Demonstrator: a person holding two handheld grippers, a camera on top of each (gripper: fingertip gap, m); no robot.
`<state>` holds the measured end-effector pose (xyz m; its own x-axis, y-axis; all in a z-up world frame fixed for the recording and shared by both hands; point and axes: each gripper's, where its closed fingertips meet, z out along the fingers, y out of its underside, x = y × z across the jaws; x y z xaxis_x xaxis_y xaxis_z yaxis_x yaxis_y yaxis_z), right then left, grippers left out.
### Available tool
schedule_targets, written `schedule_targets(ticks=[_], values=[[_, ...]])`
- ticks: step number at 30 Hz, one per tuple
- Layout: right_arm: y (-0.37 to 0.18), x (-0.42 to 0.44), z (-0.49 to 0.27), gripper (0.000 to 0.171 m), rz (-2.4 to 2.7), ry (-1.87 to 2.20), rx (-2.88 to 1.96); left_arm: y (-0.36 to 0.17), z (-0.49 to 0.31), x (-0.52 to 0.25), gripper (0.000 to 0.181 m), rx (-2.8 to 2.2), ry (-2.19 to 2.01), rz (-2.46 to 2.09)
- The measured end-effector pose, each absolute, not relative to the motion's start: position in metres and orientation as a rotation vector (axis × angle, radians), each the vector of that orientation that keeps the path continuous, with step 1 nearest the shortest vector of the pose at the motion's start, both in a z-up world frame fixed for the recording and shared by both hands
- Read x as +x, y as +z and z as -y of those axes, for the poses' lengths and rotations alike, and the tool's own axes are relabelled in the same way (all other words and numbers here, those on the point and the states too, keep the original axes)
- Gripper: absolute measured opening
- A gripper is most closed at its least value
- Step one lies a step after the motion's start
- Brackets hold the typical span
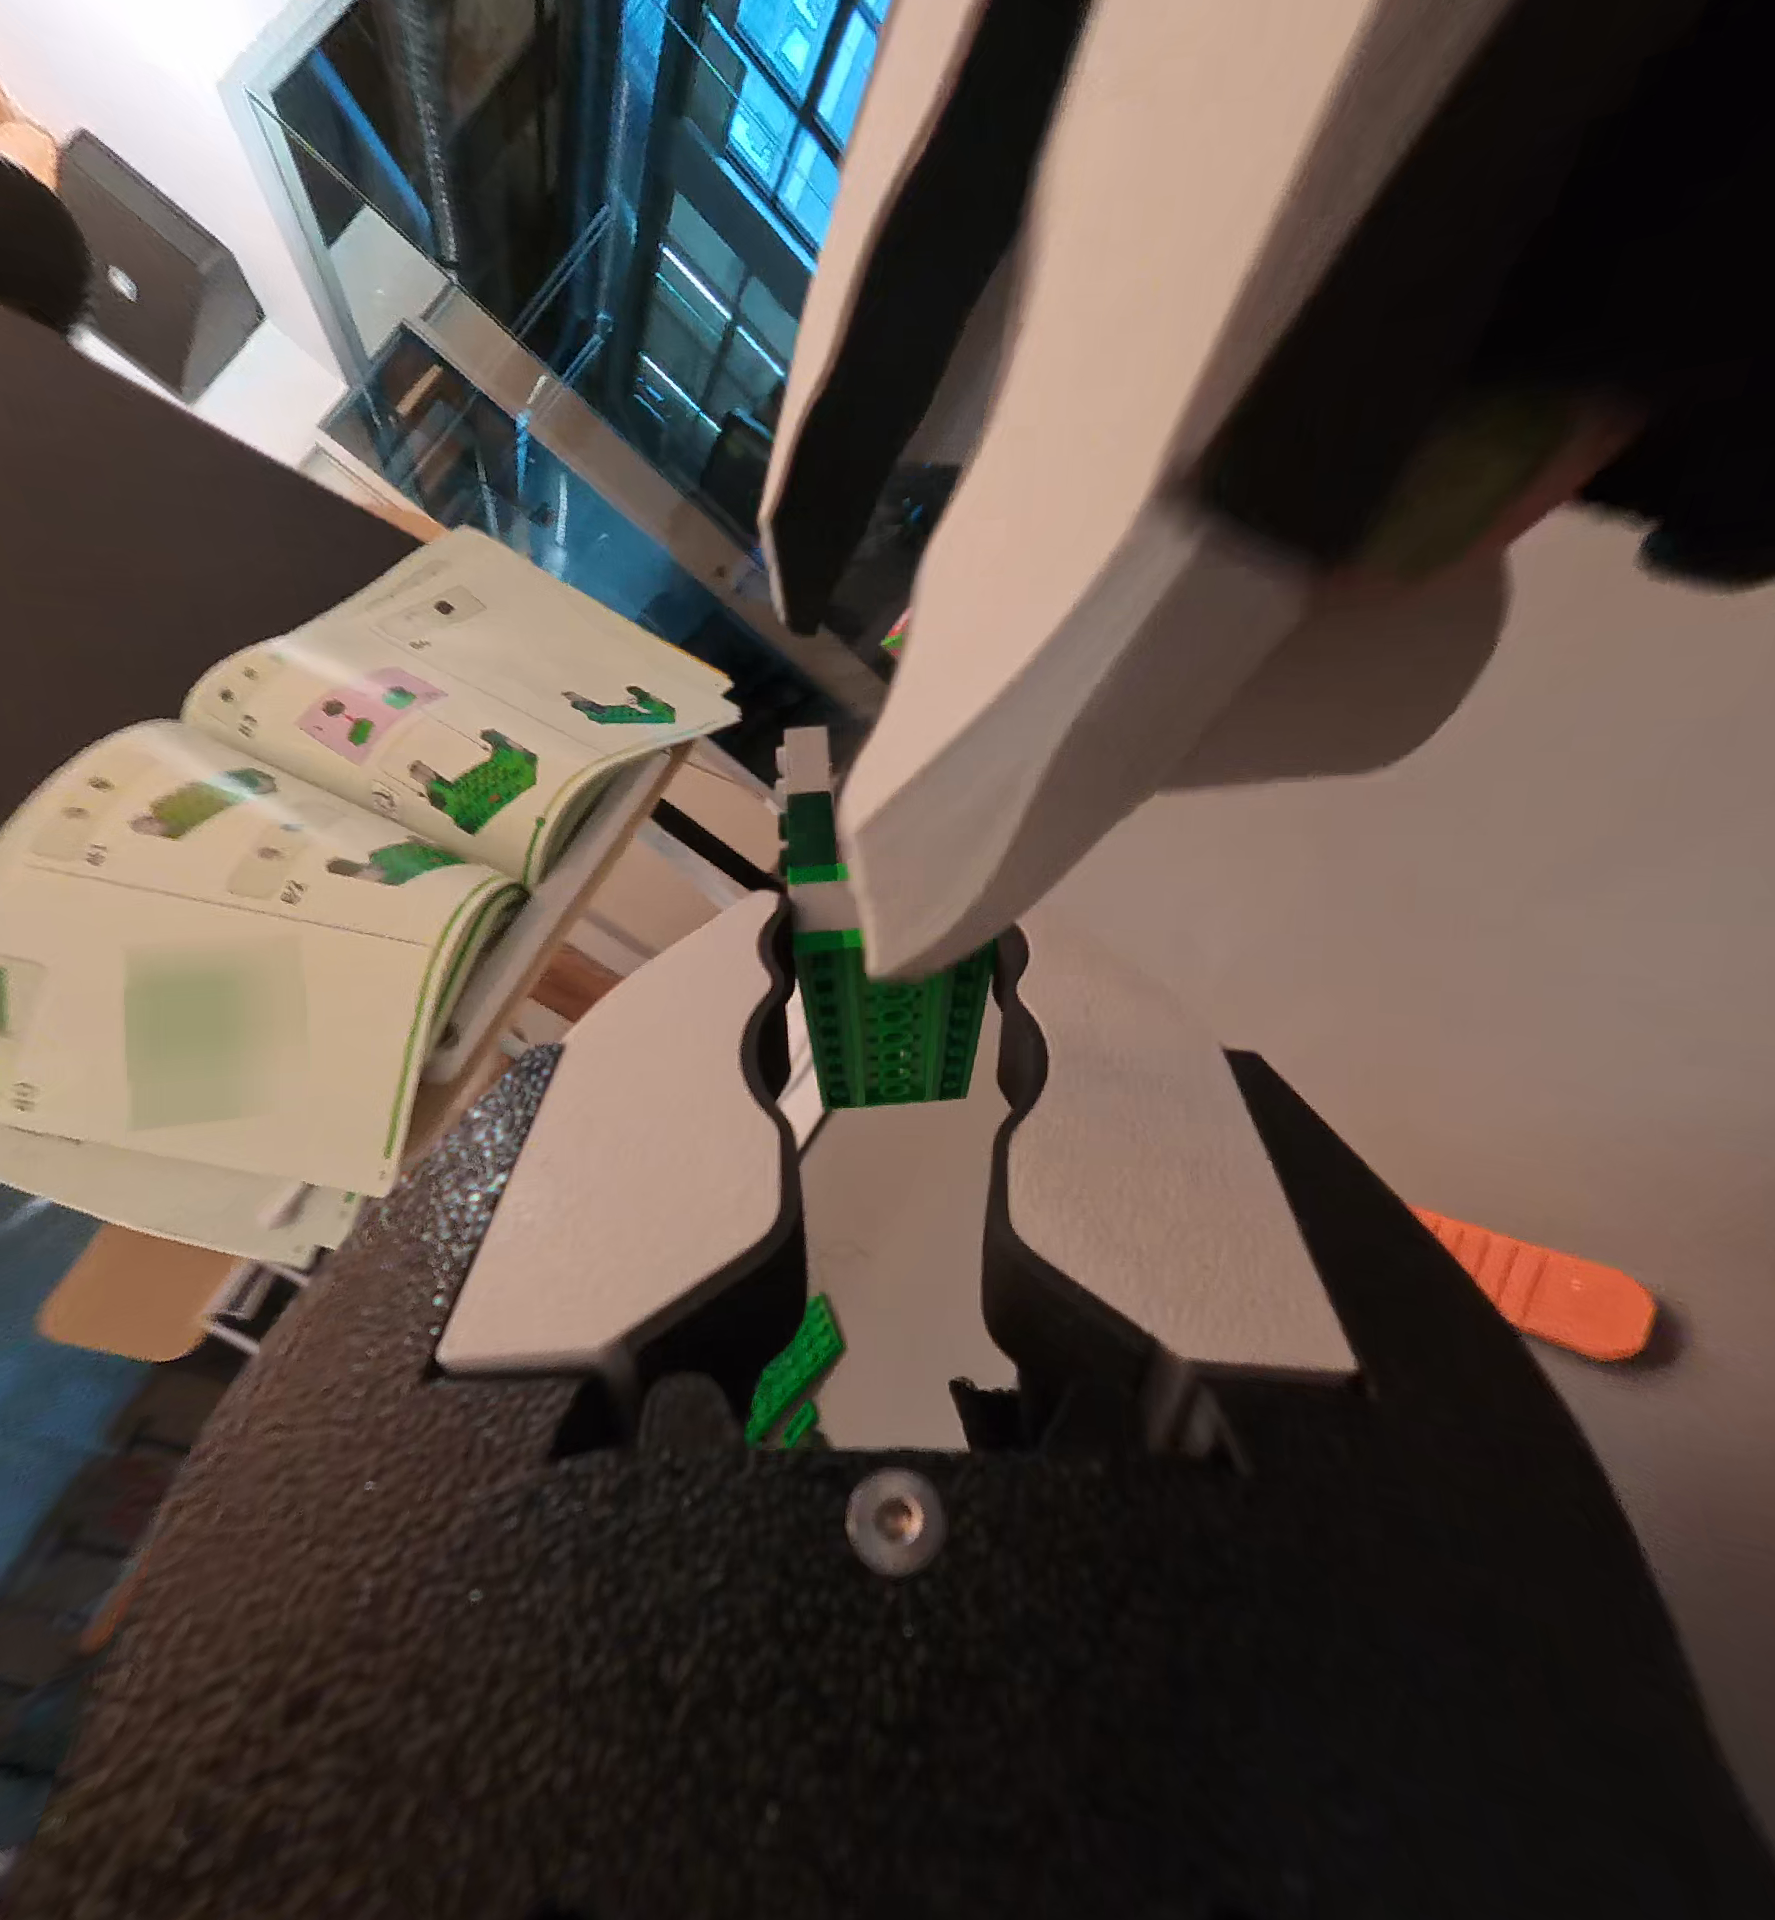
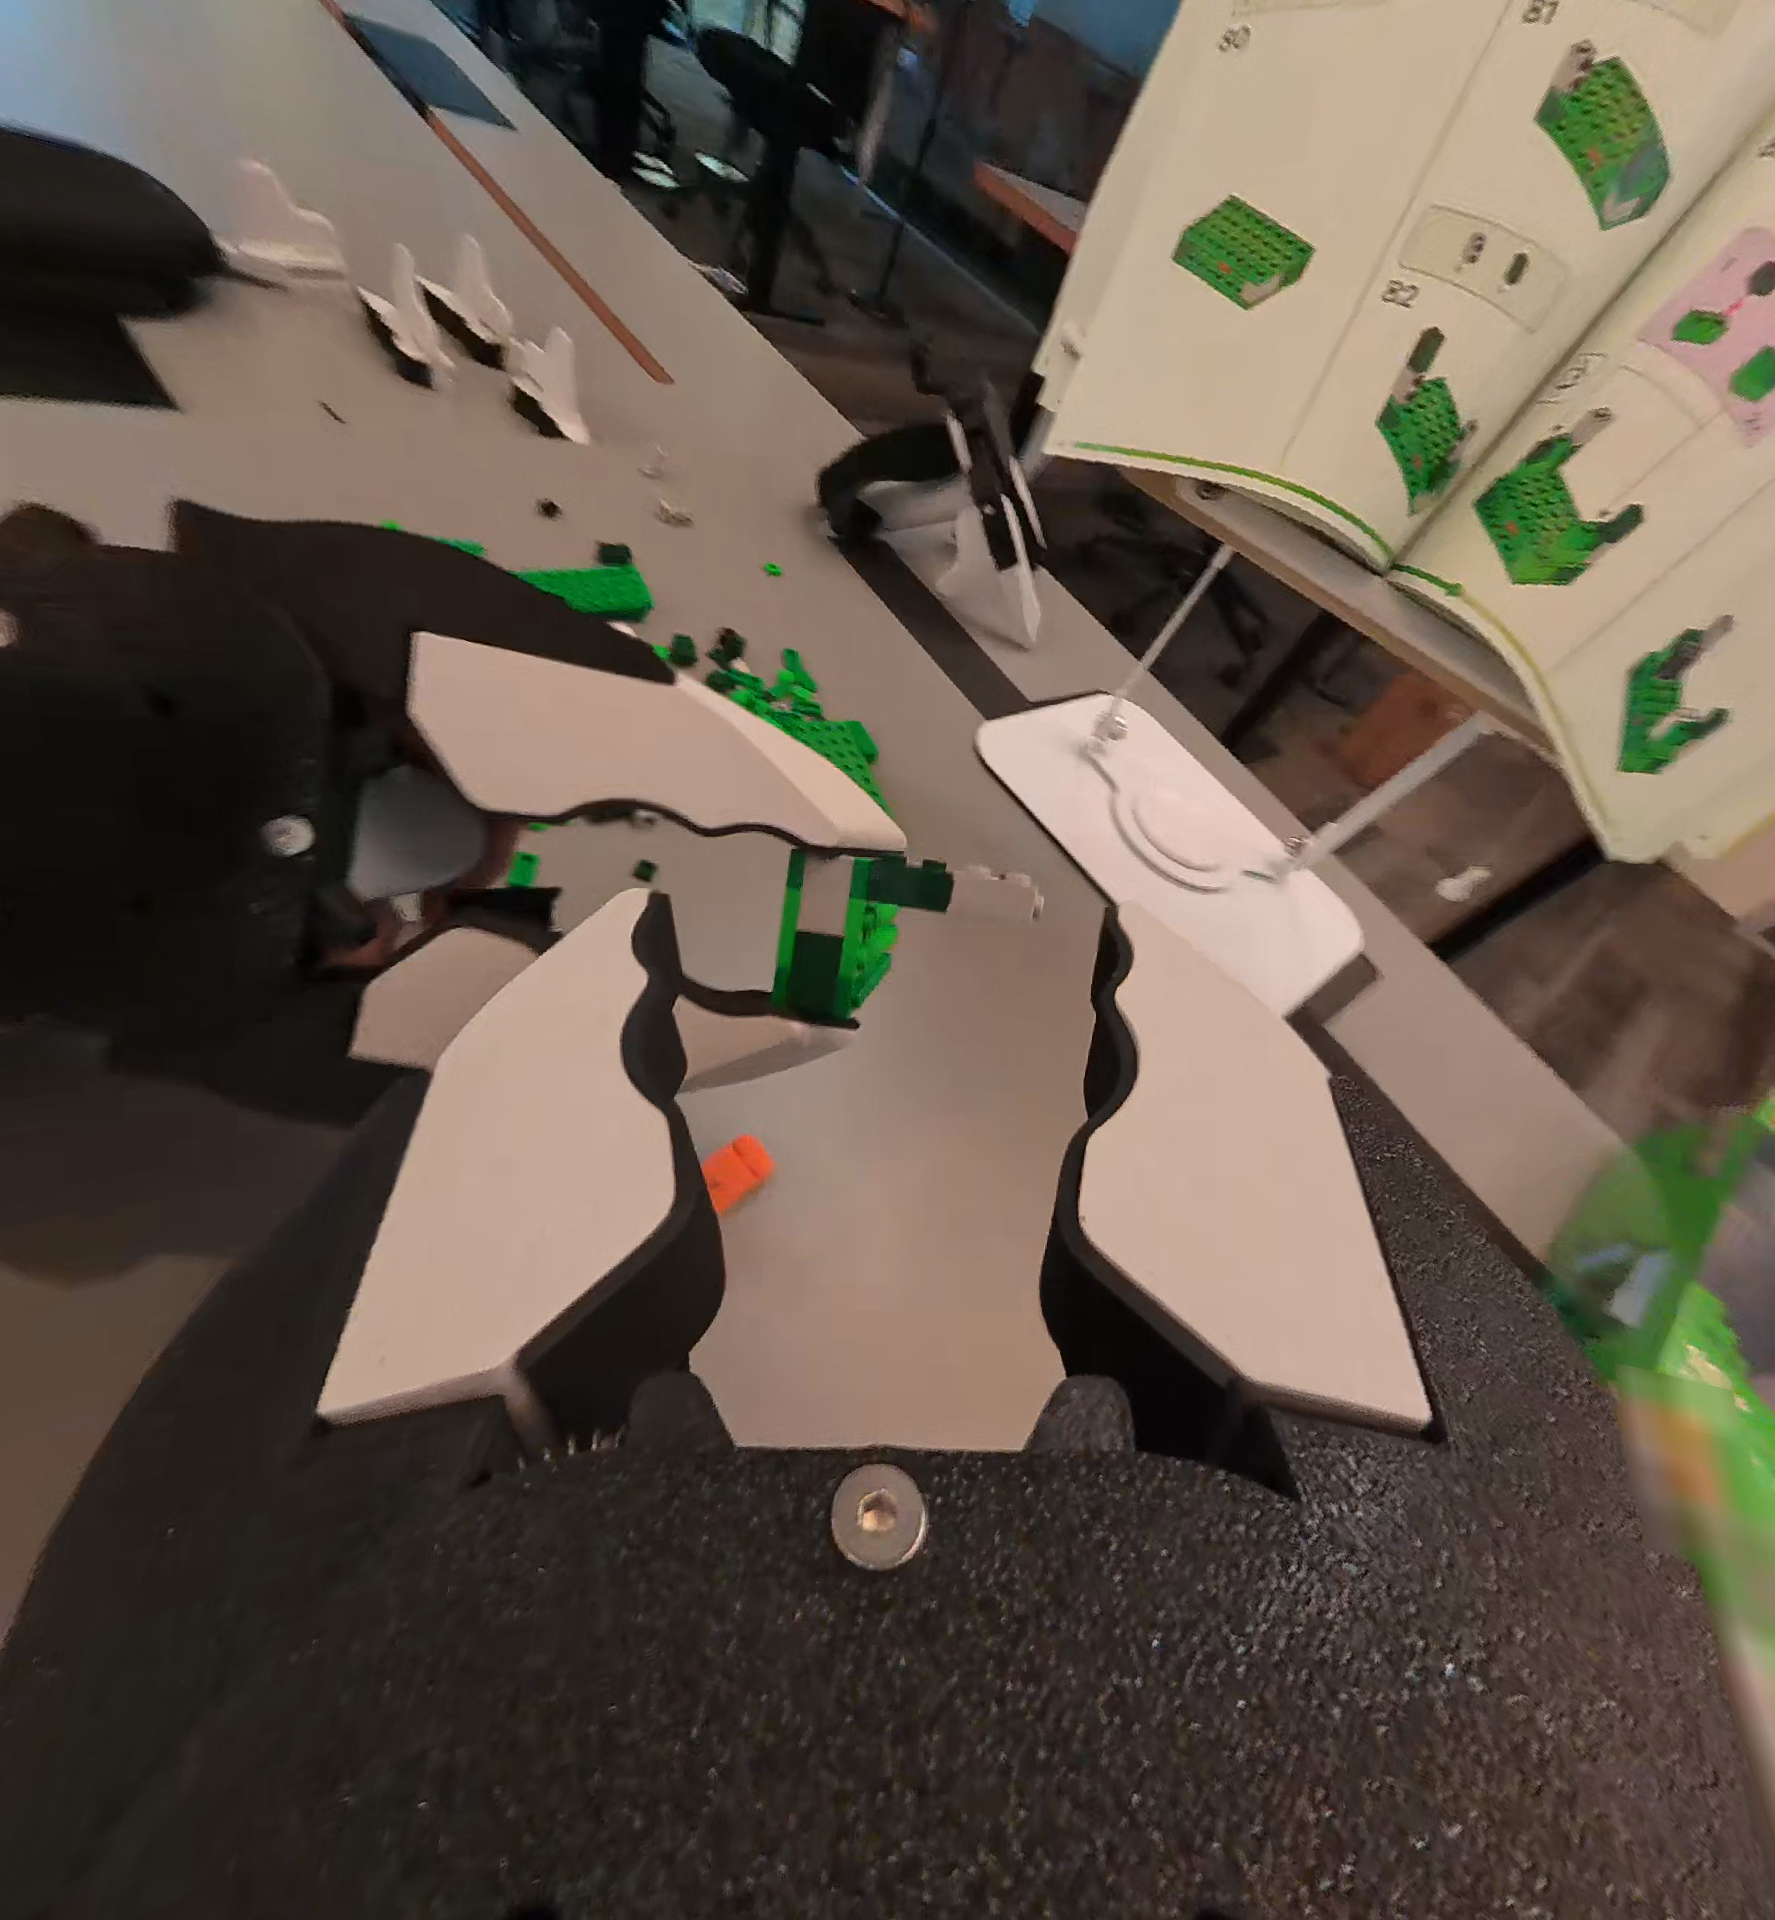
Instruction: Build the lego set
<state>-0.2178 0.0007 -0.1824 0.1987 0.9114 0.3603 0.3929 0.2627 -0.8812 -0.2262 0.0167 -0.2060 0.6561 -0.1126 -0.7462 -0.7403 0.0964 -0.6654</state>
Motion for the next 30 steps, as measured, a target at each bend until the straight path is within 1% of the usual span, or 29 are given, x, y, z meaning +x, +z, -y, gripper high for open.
schedule_targets(ticks=[8,10,13,19,22,25,30], values=[[-0.195,-0.222,-0.008,0.077,1.359,0.5,-1.398,-0.202,-0.015,-0.218,0.036,-1.393,0.646,-0.805],[-0.196,-0.224,-0.009,0.071,1.34,0.493,-1.393,-0.204,-0.016,-0.22,0.036,-1.397,0.668,-0.814],[-0.201,-0.226,-0.01,0.068,1.345,0.492,-1.413,-0.206,-0.018,-0.222,0.036,-1.407,0.686,-0.82],[-0.203,-0.229,-0.018,0.07,1.313,0.478,-1.442,-0.21,-0.02,-0.221,0.036,-1.425,0.704,-0.838],[-0.206,-0.231,-0.017,0.066,1.32,0.474,-1.449,-0.211,-0.02,-0.221,0.036,-1.427,0.707,-0.846],[-0.206,-0.23,-0.021,0.057,1.315,0.444,-1.443,-0.212,-0.02,-0.22,0.036,-1.419,0.722,-0.857],[-0.206,-0.23,-0.022,0.057,1.312,0.458,-1.448,-0.211,-0.02,-0.22,0.036,-1.414,0.727,-0.859]])
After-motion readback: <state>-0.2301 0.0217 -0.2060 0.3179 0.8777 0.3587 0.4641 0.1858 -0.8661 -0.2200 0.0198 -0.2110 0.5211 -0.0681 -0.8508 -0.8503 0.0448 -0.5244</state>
